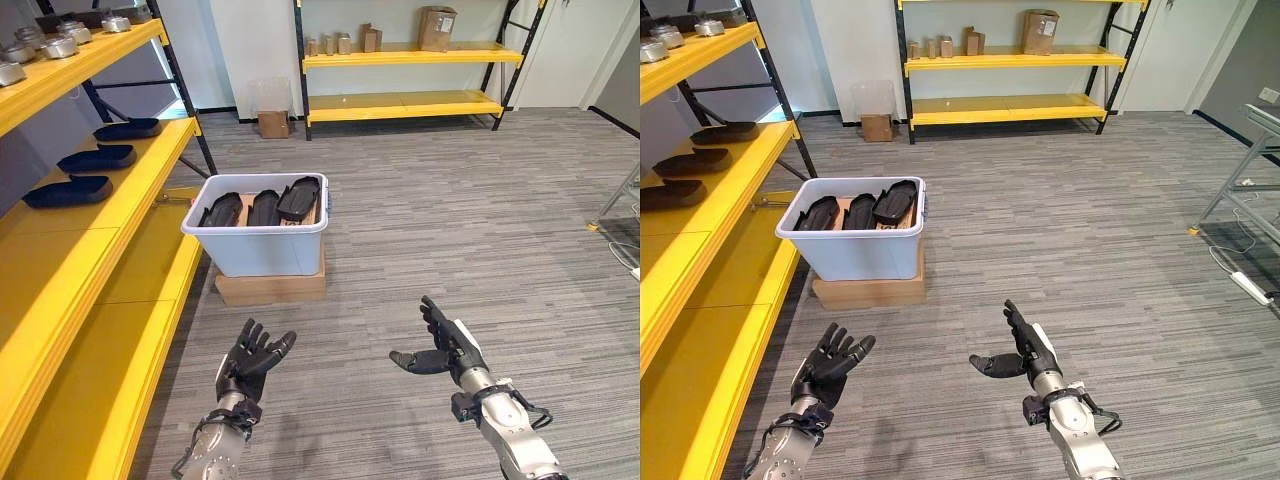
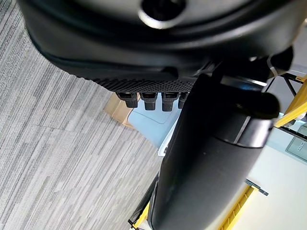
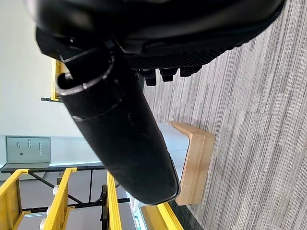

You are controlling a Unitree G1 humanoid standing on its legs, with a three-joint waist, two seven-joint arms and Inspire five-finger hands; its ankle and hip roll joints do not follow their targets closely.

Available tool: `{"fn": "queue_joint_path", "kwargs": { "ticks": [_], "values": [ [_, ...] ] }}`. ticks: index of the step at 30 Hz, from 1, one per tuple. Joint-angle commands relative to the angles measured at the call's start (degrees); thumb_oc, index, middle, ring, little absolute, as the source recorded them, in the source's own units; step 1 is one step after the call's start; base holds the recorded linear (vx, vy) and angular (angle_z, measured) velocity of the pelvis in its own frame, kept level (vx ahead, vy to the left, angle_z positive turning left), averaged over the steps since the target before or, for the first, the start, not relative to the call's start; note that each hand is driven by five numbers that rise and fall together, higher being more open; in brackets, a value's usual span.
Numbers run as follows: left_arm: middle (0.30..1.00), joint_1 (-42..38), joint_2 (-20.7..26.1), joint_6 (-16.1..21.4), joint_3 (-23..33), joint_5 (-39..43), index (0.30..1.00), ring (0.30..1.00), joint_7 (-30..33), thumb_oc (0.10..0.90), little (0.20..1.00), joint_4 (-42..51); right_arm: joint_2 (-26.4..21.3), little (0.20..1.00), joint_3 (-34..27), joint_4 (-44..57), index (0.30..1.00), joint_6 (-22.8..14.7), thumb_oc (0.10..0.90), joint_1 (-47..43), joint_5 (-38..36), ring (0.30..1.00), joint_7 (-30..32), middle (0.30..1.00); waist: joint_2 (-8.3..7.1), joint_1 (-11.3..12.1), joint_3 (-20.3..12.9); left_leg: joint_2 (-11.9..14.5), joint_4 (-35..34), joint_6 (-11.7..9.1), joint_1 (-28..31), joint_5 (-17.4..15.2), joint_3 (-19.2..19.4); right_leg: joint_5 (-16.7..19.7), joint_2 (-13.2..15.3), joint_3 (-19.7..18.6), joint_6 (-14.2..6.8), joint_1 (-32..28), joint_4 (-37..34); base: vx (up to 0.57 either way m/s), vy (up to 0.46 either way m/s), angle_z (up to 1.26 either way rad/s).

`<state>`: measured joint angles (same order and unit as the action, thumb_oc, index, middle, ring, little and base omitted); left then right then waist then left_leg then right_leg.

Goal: Move parts from the plastic box to the shelf.

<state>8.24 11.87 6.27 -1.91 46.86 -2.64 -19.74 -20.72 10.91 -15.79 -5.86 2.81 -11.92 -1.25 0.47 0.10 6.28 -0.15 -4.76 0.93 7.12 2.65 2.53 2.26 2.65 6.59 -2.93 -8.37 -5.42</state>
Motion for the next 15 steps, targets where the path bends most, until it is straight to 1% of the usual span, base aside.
{"fn": "queue_joint_path", "kwargs": {
  "ticks": [1, 7, 15],
  "values": [
    [1.000, -5.3, 1.6, 3.5, 2.6, -0.7, 1.000, 1.000, -3.0, 0.900, 1.000, 5.0, -1.1, 1.000, -2.5, 6.1, 1.000, -5.1, 0.900, -4.4, -1.3, 1.000, 0.7, 1.000, -2.04, -0.3, -1.7, -1.2, -0.2, 0.0, 1.6, -5.8, 0.7, -2.1, 0.3, 2.1, -1.5, -1.5, 0.4, 0.00, 0.031, 0.00],
    [1.000, -5.2, 2.2, 3.0, 2.7, -1.0, 1.000, 1.000, -3.8, 0.900, 1.000, 5.3, -1.2, 1.000, -3.1, 5.9, 1.000, -6.1, 0.900, -4.0, -1.9, 1.000, -1.1, 1.000, -2.09, -0.4, -1.7, -1.3, -0.2, 0.1, 1.6, -5.9, 0.9, -2.0, 0.4, 2.0, -1.6, -1.4, 0.4, 0.00, 0.005, 0.00],
    [1.000, -5.2, 2.3, 3.0, 2.4, -2.9, 1.000, 1.000, -3.3, 0.900, 1.000, 4.6, -1.4, 1.000, -2.9, 5.7, 1.000, -6.2, 0.900, -4.2, -1.5, 1.000, -1.0, 1.000, -2.19, -0.3, -1.5, -1.5, -0.2, 0.5, 1.8, -6.2, 0.9, -1.9, 0.6, 2.0, -1.8, -1.5, 0.4, 0.01, 0.034, 0.00]
  ]
}}
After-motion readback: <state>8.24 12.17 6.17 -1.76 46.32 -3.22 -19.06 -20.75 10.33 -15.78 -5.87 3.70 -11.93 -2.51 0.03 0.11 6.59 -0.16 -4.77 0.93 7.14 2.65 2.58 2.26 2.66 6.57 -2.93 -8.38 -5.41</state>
